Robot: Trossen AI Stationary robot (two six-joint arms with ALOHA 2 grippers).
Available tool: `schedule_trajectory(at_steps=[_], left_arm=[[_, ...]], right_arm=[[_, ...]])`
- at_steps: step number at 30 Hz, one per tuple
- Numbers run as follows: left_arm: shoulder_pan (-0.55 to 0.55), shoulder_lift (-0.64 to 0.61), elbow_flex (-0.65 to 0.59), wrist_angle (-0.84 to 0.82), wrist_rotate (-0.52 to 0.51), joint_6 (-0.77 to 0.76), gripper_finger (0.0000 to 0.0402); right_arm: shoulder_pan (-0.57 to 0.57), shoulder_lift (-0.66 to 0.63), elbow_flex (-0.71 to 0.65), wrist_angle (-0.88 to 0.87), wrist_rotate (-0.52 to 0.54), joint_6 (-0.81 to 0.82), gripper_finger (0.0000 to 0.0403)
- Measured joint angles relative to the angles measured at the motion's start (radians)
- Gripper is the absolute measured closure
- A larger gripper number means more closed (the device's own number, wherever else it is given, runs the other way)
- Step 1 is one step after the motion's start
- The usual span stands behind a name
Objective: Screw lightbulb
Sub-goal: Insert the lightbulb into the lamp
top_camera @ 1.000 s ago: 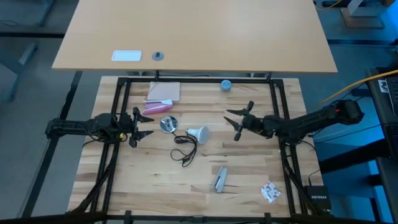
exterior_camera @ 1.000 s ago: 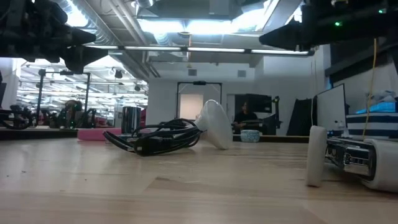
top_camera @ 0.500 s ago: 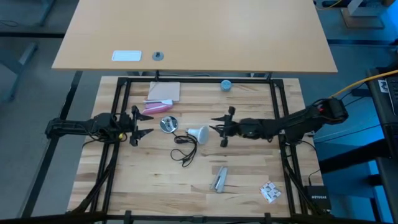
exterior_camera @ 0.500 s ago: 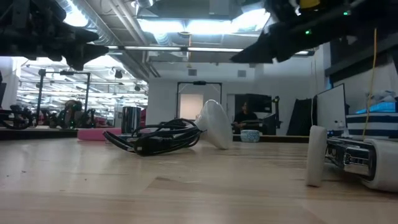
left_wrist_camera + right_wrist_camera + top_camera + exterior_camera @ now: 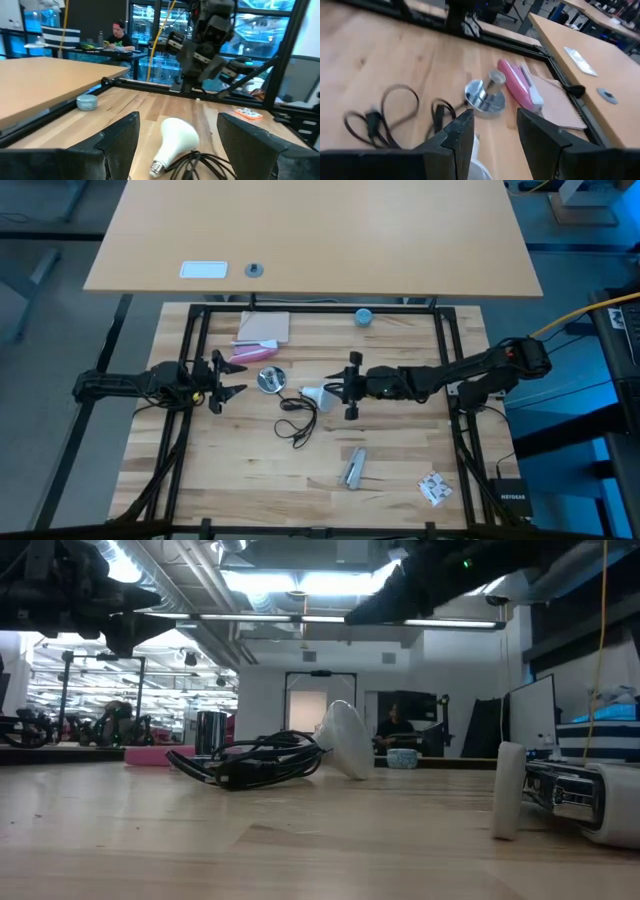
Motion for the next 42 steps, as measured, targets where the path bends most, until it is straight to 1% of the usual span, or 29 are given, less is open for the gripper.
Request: schedule_trajectory(at_steps=[3, 7, 11, 14, 17, 22, 28, 33, 36, 40, 42], left_arm=[[0.008, 0.000, 0.000, 0.001, -0.006, 0.014, 0.0144], [0.012, 0.000, 0.000, -0.005, -0.006, 0.011, 0.0144], [0.012, 0.001, 0.000, -0.005, -0.006, 0.009, 0.0144], [0.012, 0.001, 0.000, -0.011, -0.006, 0.009, 0.0144], [0.012, 0.001, 0.000, -0.009, -0.006, 0.012, 0.0144], [0.012, 0.002, 0.000, -0.012, -0.005, 0.009, 0.0144], [0.012, 0.002, 0.000, -0.012, -0.005, 0.010, 0.0144], [0.012, 0.003, 0.000, -0.012, -0.005, 0.009, 0.0144], [0.012, 0.003, 0.000, -0.012, -0.005, 0.009, 0.0144], [0.012, 0.003, 0.000, -0.012, -0.005, 0.012, 0.0144], [0.012, 0.003, 0.000, -0.012, -0.005, 0.012, 0.0144]], right_arm=[[0.000, 0.048, 0.031, -0.001, 0.006, 0.012, 0.0249], [0.000, 0.151, 0.080, -0.002, -0.011, 0.064, 0.0248], [0.000, 0.241, 0.127, -0.009, -0.011, 0.082, 0.0249], [0.000, 0.280, 0.163, -0.014, -0.008, 0.089, 0.0249], [0.000, 0.307, 0.186, -0.068, -0.005, 0.089, 0.0249], [0.000, 0.316, 0.203, -0.198, 0.025, 0.089, 0.0249], [0.000, 0.317, 0.202, -0.303, 0.024, 0.084, 0.0249], [0.000, 0.315, 0.200, -0.390, 0.026, -0.027, 0.0249], [0.000, 0.315, 0.200, -0.440, 0.064, -0.072, 0.0249], [0.000, 0.315, 0.200, -0.446, 0.120, -0.066, 0.0249], [0.000, 0.315, 0.200, -0.417, 0.121, -0.041, 0.0249]])
